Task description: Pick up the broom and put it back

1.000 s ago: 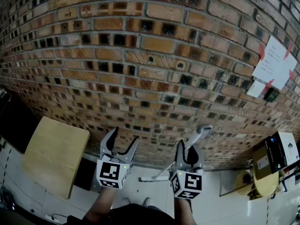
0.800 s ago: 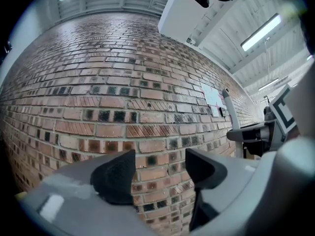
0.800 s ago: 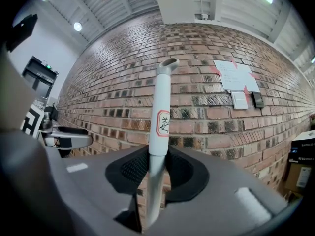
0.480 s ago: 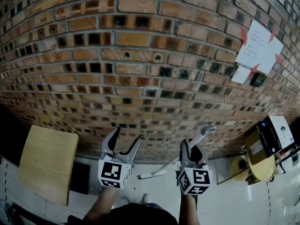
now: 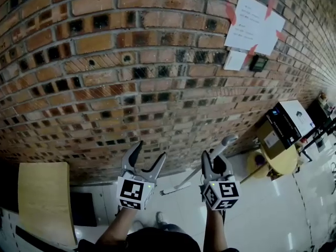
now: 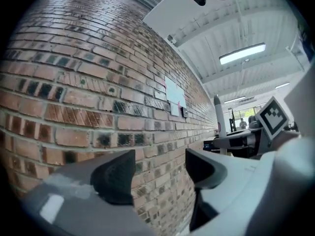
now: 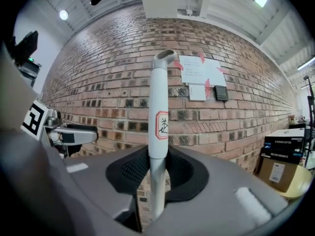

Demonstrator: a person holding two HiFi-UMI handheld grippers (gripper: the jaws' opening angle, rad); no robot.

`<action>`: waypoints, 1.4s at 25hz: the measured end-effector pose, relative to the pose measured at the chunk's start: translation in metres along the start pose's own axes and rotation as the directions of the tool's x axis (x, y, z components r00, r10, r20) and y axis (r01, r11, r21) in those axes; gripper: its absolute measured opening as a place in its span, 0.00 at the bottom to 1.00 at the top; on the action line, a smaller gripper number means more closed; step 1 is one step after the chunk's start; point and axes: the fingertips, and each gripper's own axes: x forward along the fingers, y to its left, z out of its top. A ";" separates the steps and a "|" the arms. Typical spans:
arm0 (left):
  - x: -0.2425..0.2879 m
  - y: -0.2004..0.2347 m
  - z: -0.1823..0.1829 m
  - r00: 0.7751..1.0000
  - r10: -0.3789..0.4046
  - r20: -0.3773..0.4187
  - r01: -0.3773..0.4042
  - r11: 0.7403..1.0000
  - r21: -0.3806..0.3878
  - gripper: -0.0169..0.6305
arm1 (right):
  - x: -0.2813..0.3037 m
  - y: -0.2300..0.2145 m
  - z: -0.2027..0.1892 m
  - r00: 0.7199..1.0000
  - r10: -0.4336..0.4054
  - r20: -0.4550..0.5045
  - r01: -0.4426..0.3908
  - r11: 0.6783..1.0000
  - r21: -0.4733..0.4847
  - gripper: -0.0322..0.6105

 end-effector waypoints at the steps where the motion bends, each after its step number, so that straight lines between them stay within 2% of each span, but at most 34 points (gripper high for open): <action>1: 0.006 -0.008 -0.002 1.000 -0.023 -0.003 0.023 1.000 0.000 0.52 | -0.003 -0.010 -0.003 1.000 -0.019 -0.005 0.019 1.000 0.002 0.20; 6: 0.032 -0.041 -0.013 0.993 -0.118 -0.030 0.118 0.993 -0.006 0.52 | -0.019 -0.053 -0.018 0.997 -0.073 -0.036 0.073 0.997 -0.007 0.20; 12: 0.057 -0.073 -0.034 0.975 -0.209 -0.072 0.208 0.978 -0.022 0.52 | -0.046 -0.084 -0.045 0.995 -0.041 -0.090 0.040 0.999 -0.014 0.19; 19: 0.081 -0.106 -0.057 0.950 -0.296 -0.102 0.295 0.955 -0.020 0.52 | -0.102 -0.131 -0.106 0.983 -0.073 -0.170 0.081 0.996 0.044 0.19; 25: 0.096 -0.135 -0.079 0.909 -0.398 -0.122 0.393 0.918 -0.058 0.52 | -0.157 -0.170 -0.168 0.967 -0.090 -0.238 0.113 0.990 0.081 0.19; 31: 0.110 -0.155 -0.102 0.884 -0.435 -0.171 0.432 0.900 -0.056 0.52 | -0.200 -0.199 -0.212 0.944 -0.139 -0.299 0.181 0.977 0.116 0.19; 35: 0.119 -0.165 -0.116 0.872 -0.450 -0.193 0.447 0.892 -0.061 0.52 | -0.214 -0.212 -0.242 0.927 -0.141 -0.347 0.178 0.981 0.077 0.19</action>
